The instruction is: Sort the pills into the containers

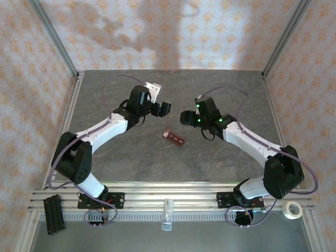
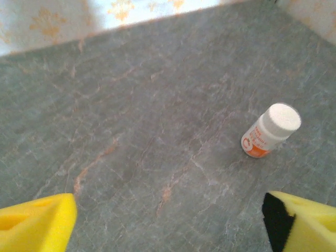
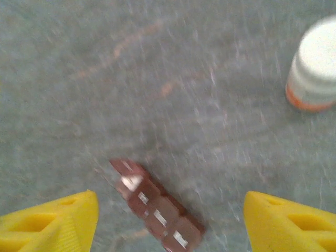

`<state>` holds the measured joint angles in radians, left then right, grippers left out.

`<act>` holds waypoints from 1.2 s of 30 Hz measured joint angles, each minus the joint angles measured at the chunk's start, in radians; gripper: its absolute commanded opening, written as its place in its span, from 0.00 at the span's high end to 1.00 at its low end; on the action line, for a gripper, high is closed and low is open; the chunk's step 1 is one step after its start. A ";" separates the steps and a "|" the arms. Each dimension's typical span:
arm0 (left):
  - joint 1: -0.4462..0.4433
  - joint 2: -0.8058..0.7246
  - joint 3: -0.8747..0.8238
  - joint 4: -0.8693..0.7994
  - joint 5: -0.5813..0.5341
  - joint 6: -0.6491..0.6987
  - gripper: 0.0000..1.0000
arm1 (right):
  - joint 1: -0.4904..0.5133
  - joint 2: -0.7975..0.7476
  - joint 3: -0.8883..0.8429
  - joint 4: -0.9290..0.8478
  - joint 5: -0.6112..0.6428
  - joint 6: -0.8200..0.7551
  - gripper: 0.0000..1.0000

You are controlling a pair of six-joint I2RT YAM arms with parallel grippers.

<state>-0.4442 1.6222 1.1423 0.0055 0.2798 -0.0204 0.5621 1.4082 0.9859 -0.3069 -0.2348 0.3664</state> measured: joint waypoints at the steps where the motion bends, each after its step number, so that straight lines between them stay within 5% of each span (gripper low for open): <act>1: 0.000 0.022 0.025 -0.030 0.000 0.003 0.32 | 0.006 0.012 -0.012 -0.008 0.000 0.002 0.28; 6: 0.000 0.113 0.114 -0.153 0.005 0.011 0.98 | 0.034 0.086 -0.023 -0.020 0.003 0.002 0.28; 16: 0.000 0.200 0.190 -0.299 0.057 0.011 1.00 | 0.084 0.233 0.000 -0.039 0.013 -0.013 0.29; 36: -0.003 0.297 0.277 -0.393 0.140 -0.020 1.00 | 0.100 0.288 0.007 -0.032 0.014 -0.011 0.30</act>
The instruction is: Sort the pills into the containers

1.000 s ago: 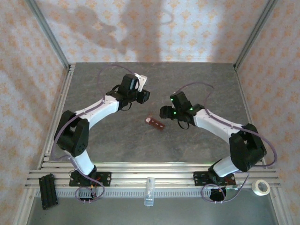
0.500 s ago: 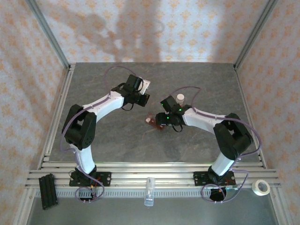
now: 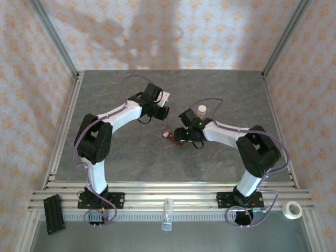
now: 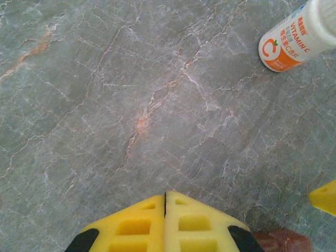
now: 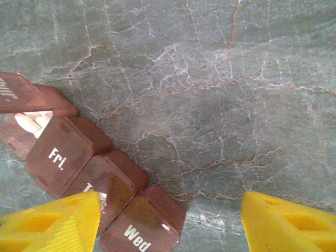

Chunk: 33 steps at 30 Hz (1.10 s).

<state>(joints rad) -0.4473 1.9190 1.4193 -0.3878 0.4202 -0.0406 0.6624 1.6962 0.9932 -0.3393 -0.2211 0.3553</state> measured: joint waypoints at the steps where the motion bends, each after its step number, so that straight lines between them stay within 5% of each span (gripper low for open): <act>1: -0.003 0.008 0.006 -0.003 0.002 -0.003 1.00 | 0.000 0.004 -0.003 0.002 0.000 0.002 0.30; 33: -0.058 0.040 0.013 -0.129 0.048 -0.010 1.00 | 0.000 0.019 -0.016 0.051 -0.004 0.037 0.31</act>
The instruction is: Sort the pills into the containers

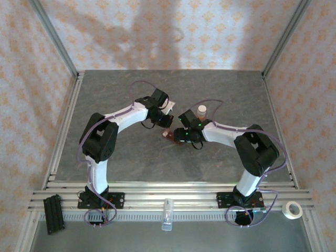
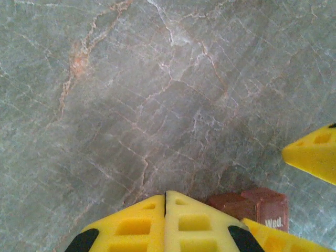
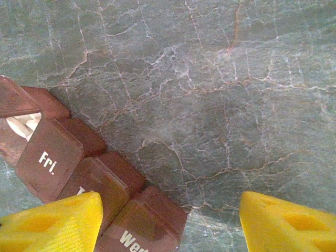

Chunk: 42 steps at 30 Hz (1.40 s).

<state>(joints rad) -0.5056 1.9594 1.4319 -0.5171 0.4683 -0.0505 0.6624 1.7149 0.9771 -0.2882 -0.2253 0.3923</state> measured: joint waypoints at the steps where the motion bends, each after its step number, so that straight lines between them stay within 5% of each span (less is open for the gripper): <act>1: -0.001 -0.006 -0.005 -0.002 0.000 0.000 1.00 | 0.000 0.000 0.000 0.001 0.000 0.000 0.31; 29: -0.025 -0.119 -0.131 -0.009 0.003 -0.004 1.00 | 0.000 0.001 -0.010 0.026 0.000 0.015 0.31; 42: -0.024 -0.021 0.123 -0.018 -0.024 -0.004 1.00 | 0.000 0.001 -0.013 0.032 0.000 0.016 0.31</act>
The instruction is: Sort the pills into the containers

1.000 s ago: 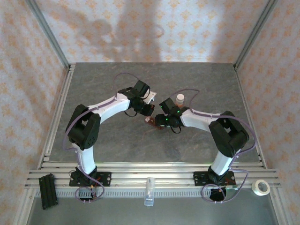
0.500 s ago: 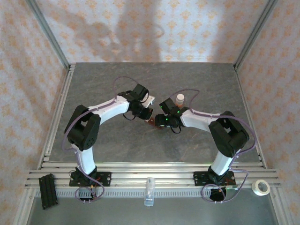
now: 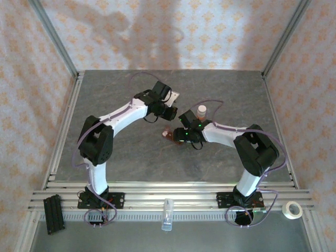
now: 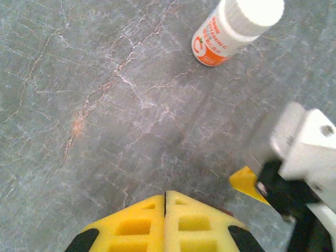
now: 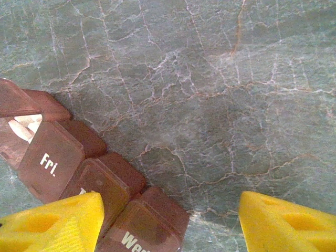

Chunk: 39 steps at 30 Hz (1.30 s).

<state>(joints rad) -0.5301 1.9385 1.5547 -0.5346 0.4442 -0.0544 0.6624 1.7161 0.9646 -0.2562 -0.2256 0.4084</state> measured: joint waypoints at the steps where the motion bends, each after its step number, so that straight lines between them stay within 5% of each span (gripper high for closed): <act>1: 0.000 0.019 0.010 -0.005 -0.004 0.000 1.00 | 0.000 0.000 -0.001 0.002 0.000 0.000 0.31; 9: 0.003 0.116 0.021 -0.082 -0.015 0.003 1.00 | 0.000 0.000 -0.004 0.008 0.000 0.003 0.31; 39: 0.003 0.006 -0.177 -0.097 -0.014 0.010 1.00 | 0.000 0.000 -0.010 0.019 0.000 0.011 0.31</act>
<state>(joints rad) -0.5274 1.9450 1.3781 -0.6312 0.4297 -0.0444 0.6624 1.7164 0.9550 -0.2375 -0.2260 0.4194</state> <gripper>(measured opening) 0.052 0.687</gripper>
